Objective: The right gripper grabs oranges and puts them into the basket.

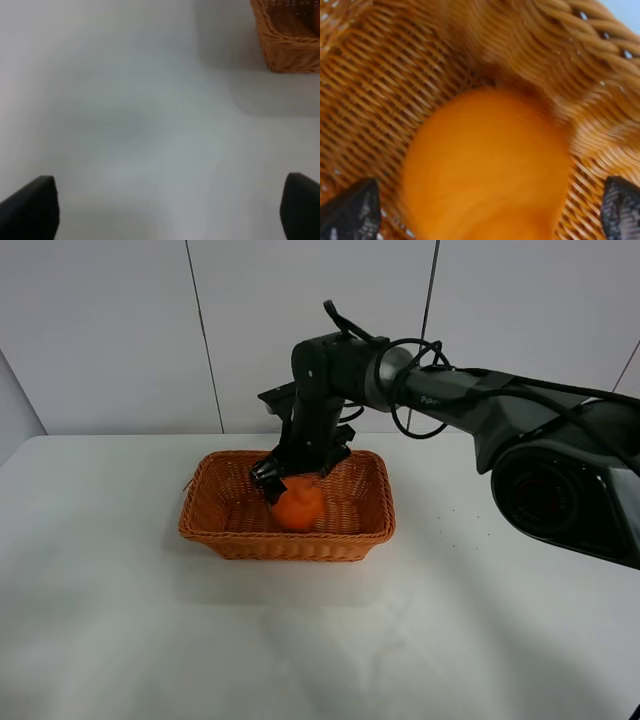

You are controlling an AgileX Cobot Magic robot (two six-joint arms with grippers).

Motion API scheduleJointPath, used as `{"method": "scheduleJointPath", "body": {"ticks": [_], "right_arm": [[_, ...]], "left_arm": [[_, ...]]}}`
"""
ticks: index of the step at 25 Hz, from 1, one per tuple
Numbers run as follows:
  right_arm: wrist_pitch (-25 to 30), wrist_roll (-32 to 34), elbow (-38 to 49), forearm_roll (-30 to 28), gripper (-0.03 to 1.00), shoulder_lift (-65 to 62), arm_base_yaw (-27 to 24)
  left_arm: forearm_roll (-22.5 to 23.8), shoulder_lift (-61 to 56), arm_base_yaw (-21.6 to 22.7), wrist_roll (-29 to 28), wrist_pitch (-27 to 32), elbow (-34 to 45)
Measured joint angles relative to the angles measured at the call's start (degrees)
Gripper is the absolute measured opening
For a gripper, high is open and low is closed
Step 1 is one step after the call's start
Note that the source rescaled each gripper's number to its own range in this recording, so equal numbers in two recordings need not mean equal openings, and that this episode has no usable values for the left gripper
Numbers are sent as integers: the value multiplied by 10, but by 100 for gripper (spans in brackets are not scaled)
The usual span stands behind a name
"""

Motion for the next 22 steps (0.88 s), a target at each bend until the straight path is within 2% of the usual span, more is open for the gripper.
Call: {"method": "scheduleJointPath", "body": {"ticks": [6,10,14,22], "right_arm": [[83,0,-111,-1,100,-5,-1],[93,0,-154,-6,100,-31,-8],[97,0,-160,-11,100,-46,-31],[100,0,-160,-11,100,-39,-141]], "left_arm": [[0,0,0,0,0,0],[0,0,0,0,0,0],[0,0,0,0,0,0],[0,0,0,0,0,0]]}}
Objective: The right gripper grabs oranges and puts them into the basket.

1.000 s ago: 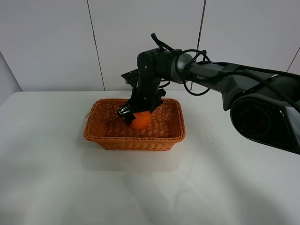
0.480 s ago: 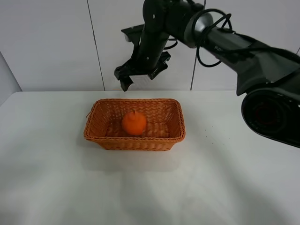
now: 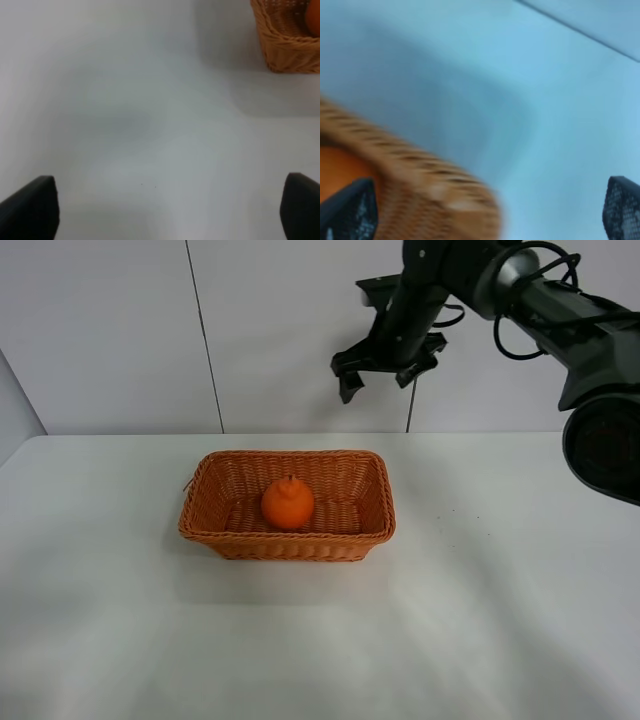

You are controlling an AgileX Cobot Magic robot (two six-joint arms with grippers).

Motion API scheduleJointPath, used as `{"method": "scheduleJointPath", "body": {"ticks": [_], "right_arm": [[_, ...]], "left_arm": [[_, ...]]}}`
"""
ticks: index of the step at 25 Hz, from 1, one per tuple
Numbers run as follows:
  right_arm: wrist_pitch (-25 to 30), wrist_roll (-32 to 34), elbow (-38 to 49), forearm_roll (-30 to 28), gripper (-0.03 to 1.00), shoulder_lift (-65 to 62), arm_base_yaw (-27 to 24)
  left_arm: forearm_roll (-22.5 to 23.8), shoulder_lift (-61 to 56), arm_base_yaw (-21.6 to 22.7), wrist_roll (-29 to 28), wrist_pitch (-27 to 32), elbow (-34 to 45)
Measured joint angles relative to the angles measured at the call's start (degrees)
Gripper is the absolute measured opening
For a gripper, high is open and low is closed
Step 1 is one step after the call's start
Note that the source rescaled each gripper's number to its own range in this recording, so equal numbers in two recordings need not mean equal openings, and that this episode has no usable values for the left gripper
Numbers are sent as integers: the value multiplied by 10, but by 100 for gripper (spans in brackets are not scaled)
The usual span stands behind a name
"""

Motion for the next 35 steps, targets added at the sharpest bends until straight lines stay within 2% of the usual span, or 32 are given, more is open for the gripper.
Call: {"method": "scheduleJointPath", "body": {"ticks": [5,9,16,20,29,35], "right_arm": [[0,0,0,-3,100,3,-94],[0,0,0,-3,100,3,-143],[0,0,0,-7,100,3,-192],[-1,0,16,-7,100,-2,-198],[-2,0,171,4,100,-104,-198],[-2,1,381,5,100,-262,-198]], "left_arm": [[0,0,0,0,0,0],[0,0,0,0,0,0],[0,0,0,0,0,0],[0,0,0,0,0,0],[0,0,0,0,0,0],[0,0,0,0,0,0]]}}
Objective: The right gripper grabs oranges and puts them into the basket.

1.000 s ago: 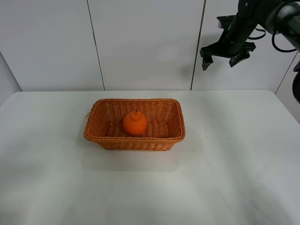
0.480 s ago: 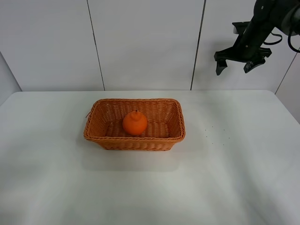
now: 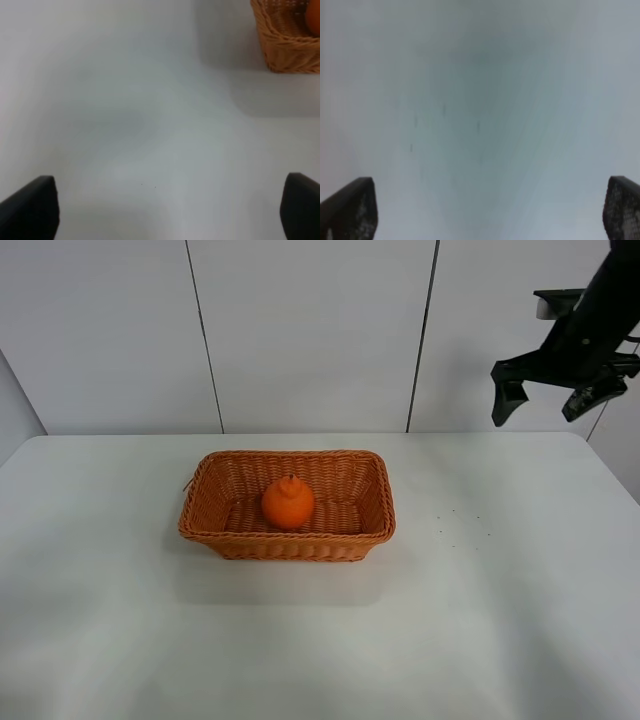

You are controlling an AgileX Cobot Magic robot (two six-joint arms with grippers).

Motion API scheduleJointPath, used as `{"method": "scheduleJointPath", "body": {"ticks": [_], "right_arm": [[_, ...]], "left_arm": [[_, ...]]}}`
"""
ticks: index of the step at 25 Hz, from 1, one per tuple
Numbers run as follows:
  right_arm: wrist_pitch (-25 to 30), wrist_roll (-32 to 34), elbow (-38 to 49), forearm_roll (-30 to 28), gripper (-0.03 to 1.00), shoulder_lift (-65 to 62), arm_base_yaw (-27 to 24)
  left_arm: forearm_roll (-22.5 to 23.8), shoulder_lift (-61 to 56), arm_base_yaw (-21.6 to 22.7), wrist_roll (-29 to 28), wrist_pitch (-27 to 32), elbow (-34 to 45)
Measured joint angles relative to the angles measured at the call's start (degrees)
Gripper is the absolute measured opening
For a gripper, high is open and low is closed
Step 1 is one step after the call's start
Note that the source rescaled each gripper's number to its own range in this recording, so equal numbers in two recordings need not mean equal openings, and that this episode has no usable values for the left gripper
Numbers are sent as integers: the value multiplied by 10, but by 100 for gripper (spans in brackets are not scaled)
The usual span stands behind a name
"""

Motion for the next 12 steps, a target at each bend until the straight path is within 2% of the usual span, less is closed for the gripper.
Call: {"method": "scheduleJointPath", "body": {"ticks": [12], "right_arm": [[-11,0,477,0,100,-427,0]], "left_arm": [[0,0,0,0,0,0]]}}
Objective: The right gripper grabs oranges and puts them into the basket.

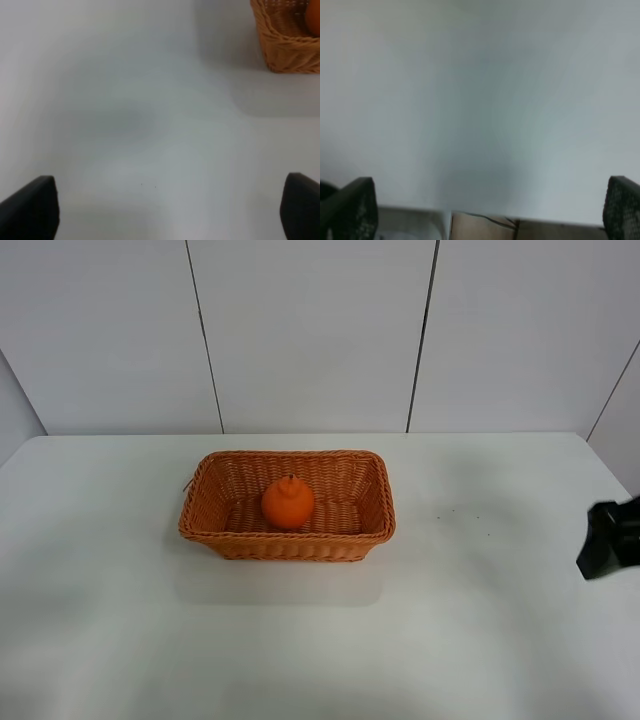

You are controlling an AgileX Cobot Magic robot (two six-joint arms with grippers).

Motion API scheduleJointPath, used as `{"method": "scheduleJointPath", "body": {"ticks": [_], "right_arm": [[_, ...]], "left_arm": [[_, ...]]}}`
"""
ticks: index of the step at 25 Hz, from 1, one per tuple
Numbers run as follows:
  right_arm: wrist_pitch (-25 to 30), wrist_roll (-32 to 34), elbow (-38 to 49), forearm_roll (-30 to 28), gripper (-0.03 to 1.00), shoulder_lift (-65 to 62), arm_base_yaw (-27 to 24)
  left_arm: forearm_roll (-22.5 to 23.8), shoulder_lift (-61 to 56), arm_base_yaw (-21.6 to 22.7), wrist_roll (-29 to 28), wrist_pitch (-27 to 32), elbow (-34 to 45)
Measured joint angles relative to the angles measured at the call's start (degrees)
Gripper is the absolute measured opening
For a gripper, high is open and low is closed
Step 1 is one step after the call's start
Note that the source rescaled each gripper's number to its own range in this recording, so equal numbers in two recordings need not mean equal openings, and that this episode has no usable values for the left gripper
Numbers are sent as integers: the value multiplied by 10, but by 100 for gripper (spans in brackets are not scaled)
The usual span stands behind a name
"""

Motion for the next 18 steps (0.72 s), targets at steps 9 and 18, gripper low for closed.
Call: {"method": "scheduleJointPath", "body": {"ticks": [9,18], "right_arm": [[-97,1,212,-2,100,-348,0],[-98,2,222,-2,100,-570,0]], "left_arm": [[0,0,0,0,0,0],[0,0,0,0,0,0]]}}
